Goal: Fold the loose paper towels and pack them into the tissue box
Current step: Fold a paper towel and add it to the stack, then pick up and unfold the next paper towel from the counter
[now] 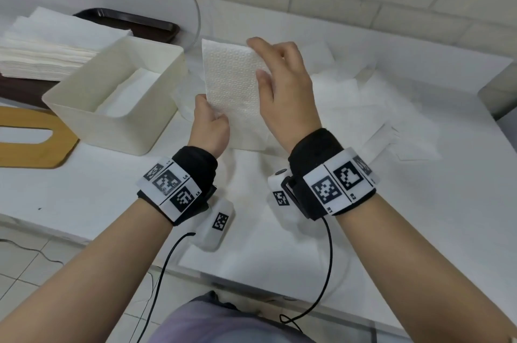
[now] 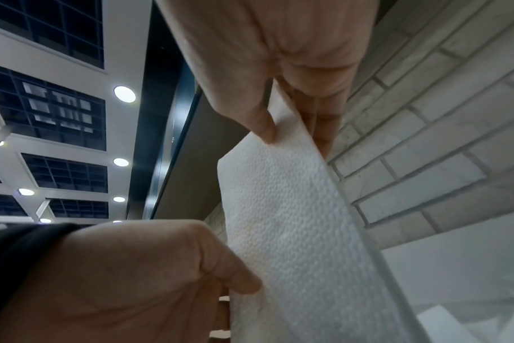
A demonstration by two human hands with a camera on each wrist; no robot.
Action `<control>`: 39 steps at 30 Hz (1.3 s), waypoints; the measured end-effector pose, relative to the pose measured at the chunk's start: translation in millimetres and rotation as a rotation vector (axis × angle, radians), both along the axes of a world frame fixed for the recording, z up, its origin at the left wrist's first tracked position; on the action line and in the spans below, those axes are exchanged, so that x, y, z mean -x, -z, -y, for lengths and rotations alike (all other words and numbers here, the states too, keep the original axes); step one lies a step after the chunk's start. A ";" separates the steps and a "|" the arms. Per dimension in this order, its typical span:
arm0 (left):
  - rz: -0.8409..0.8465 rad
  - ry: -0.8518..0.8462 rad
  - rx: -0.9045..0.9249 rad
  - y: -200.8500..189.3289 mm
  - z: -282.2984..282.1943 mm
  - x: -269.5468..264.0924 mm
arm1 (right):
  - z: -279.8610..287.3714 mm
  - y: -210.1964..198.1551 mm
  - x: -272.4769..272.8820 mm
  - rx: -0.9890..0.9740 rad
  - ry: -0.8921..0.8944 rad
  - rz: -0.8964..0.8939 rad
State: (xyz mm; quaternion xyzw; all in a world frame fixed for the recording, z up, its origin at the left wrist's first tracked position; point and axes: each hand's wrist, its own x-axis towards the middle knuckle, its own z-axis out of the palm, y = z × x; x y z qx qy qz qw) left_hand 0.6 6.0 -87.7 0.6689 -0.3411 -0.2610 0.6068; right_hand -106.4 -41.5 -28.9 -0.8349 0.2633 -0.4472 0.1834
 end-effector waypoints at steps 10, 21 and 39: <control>-0.151 0.130 -0.056 -5.5 1.3 -7.0 | 11.5 -20.5 3.3 -0.055 -0.006 -0.046; -0.358 0.494 -0.059 -31.7 -42.9 -33.0 | 64.8 -43.3 -7.7 -0.512 0.013 -0.234; 0.245 -0.063 -0.125 -83.5 -103.7 -152.3 | 49.8 -73.5 -153.4 0.131 -0.155 -0.603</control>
